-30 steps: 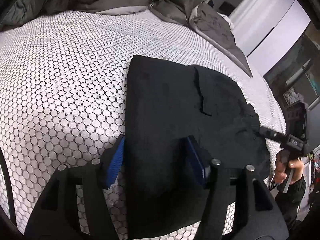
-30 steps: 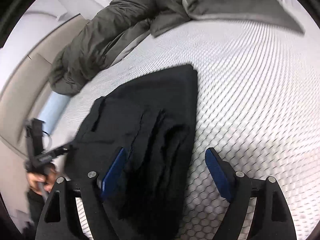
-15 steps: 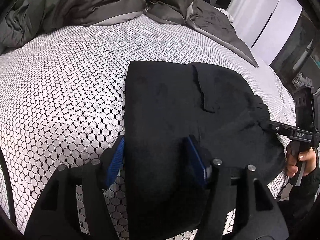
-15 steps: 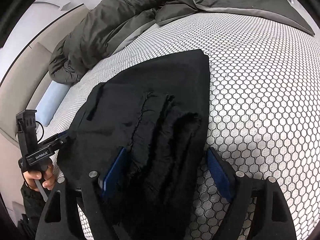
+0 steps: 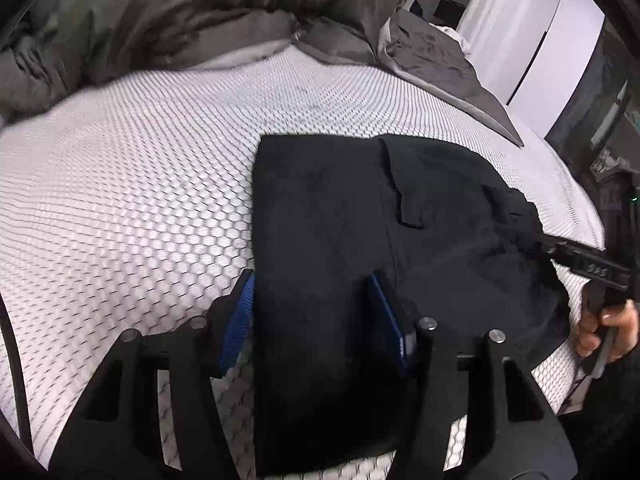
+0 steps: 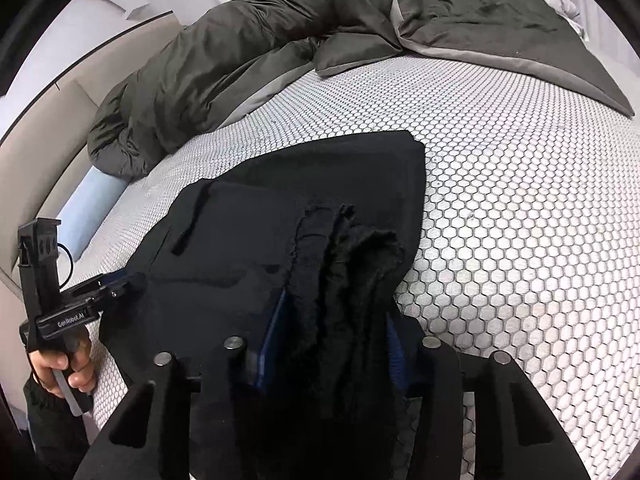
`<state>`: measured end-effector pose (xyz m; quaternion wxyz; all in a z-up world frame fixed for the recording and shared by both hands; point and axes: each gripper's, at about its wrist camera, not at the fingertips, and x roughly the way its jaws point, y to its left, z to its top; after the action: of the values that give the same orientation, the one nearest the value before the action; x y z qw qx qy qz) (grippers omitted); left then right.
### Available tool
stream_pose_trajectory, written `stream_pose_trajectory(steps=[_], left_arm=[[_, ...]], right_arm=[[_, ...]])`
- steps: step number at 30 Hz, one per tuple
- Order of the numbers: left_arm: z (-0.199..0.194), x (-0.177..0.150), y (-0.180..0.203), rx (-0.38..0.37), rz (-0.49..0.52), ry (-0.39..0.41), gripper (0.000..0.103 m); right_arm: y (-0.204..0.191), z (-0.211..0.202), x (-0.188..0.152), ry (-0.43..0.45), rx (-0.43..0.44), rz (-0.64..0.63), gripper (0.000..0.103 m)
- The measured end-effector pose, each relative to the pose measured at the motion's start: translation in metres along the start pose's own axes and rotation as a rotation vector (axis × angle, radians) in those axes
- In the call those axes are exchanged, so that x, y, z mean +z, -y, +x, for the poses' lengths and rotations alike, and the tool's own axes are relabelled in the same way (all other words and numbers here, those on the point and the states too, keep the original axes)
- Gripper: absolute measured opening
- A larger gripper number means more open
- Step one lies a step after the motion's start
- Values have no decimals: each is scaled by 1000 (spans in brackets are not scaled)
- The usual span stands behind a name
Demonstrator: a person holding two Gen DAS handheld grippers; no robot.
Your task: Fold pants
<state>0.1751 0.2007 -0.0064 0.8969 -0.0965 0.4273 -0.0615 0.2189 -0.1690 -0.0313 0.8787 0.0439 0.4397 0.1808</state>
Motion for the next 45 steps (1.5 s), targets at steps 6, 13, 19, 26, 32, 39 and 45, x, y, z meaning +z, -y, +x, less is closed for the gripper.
stream_pose_trajectory(steps=[6,13,19,26,32,39,45], left_arm=[[-57,-26,26,53,84,146,87],[-95,-68,48,94,96,293,103],[-112,-105,52,106,72,339,103],[-127,-112,61,105,84,395,103],[-131,-111,58,110,58,408,103],[-130,-103,52,122,47,419,103],[-131,-103,51,125,43,424,103]], right_arm=[[-4,-59,-23,172,-45,-53,100],[-22,-97,-68,312,-34,-95,103],[-36,-129,-101,419,-17,-134,103],[-44,-144,-109,514,25,-142,103],[-58,-146,-115,541,16,-207,103],[-67,-144,-118,535,11,-238,103],[-70,-142,-119,525,9,-249,103]])
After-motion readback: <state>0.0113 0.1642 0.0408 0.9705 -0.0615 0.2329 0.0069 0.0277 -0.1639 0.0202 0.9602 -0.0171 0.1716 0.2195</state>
